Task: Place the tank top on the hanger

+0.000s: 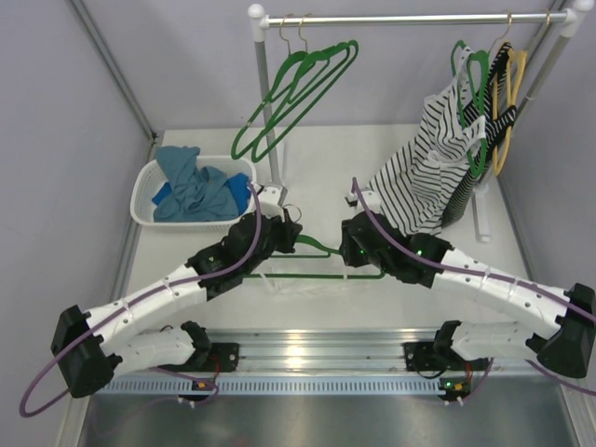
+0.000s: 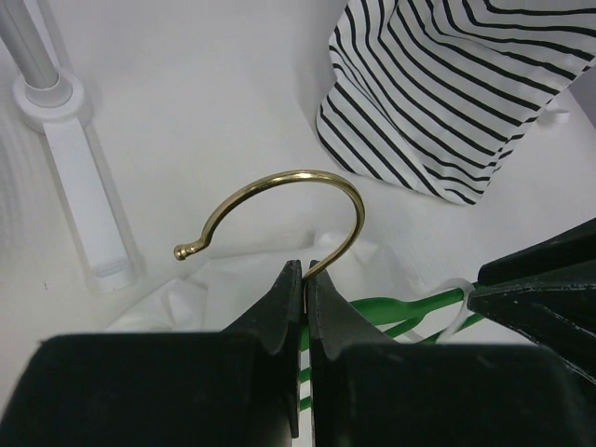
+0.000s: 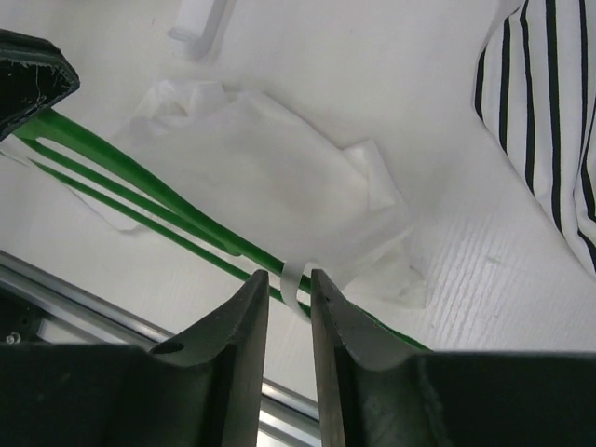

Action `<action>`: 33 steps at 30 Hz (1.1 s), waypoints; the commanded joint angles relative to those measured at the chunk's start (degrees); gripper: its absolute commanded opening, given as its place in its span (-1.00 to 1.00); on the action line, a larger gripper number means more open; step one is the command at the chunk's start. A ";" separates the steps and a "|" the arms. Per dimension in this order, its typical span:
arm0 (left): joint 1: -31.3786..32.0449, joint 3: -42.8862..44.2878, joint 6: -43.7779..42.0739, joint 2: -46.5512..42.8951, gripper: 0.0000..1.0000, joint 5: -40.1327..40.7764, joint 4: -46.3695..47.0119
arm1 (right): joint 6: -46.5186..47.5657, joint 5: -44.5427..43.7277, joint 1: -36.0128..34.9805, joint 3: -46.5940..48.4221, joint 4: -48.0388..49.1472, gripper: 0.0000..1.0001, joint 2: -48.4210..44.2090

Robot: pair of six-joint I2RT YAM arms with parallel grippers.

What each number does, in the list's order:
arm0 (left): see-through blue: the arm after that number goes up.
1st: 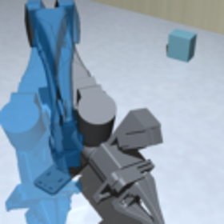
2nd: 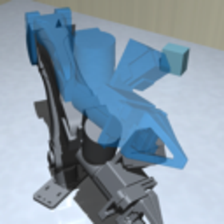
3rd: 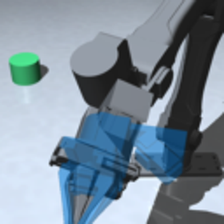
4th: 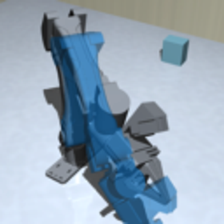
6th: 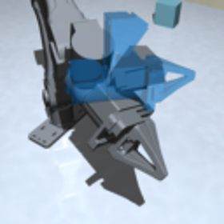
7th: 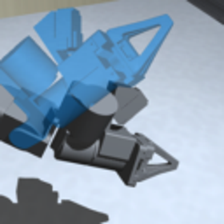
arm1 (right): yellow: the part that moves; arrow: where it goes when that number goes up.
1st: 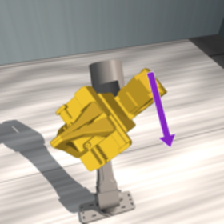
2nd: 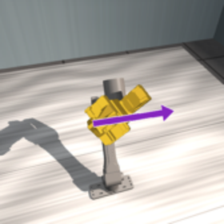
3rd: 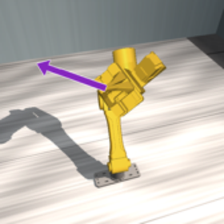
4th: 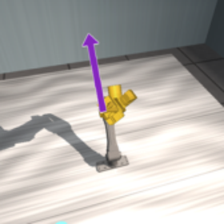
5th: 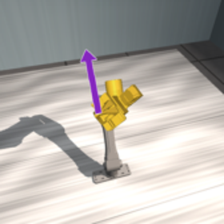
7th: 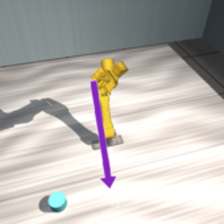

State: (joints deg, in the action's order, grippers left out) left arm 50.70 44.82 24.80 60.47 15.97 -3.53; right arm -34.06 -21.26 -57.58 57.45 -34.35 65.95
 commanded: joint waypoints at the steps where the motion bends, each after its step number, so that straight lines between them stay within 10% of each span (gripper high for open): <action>1: 0.46 4.22 -1.68 -1.84 -1.00 0.21 0.63 | 4.26 2.44 0.28 3.46 0.86 -0.47 -4.50; 8: 0.98 9.49 -3.96 -2.46 -1.00 -0.06 -2.88 | 15.15 7.19 0.37 4.95 3.67 0.09 -10.58; 33: 2.56 45.79 -17.59 6.77 -1.00 -5.59 -28.20 | 30.37 40.93 12.41 21.38 4.99 0.26 -6.28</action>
State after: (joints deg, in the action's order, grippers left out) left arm 52.99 85.91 10.26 66.70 11.35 -31.00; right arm -5.17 11.86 -45.67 75.66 -31.99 58.72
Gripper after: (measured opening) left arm 0.035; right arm 0.626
